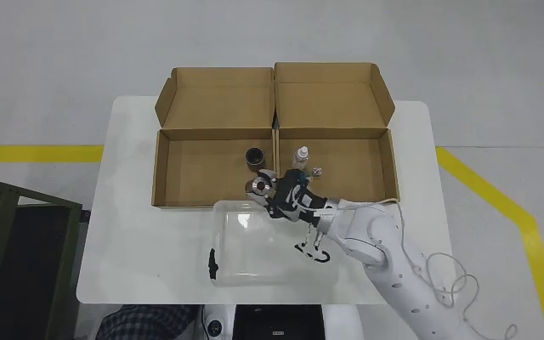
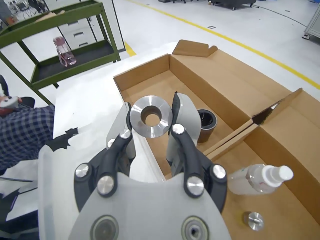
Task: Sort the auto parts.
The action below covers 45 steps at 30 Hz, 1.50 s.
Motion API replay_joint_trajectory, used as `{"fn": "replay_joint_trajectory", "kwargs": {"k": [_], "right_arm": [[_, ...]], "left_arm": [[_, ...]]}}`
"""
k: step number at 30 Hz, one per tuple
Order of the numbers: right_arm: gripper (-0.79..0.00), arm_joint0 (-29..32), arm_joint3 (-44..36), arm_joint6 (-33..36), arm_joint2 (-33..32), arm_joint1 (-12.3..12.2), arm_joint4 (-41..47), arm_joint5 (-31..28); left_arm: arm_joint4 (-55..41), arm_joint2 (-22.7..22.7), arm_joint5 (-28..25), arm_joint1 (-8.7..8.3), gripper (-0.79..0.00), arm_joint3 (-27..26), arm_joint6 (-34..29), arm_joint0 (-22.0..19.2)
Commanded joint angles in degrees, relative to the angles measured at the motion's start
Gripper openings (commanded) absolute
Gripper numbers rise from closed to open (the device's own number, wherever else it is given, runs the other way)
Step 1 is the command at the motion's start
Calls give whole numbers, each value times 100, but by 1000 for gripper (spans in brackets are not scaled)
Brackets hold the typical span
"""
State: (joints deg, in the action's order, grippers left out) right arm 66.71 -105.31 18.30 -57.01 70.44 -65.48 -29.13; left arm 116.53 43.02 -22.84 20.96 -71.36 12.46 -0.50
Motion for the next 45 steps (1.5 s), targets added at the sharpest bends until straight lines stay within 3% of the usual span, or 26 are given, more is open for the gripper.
{"fn": "replay_joint_trajectory", "kwargs": {"k": [1, 22, 45], "right_arm": [[-785, -151, 117, 119, 57, 19, -3, 1], [-785, -1774, 1451, 1456, 838, 275, 15, -565], [-785, -2677, 2537, 1968, 1576, 607, 246, -770]], "left_arm": [[0, 0, 0, 0, 0, 0, 0, 0], [0, 0, 0, 0, 0, 0, 0, 0], [0, 0, 0, 0, 0, 0, 0, 0]]}}
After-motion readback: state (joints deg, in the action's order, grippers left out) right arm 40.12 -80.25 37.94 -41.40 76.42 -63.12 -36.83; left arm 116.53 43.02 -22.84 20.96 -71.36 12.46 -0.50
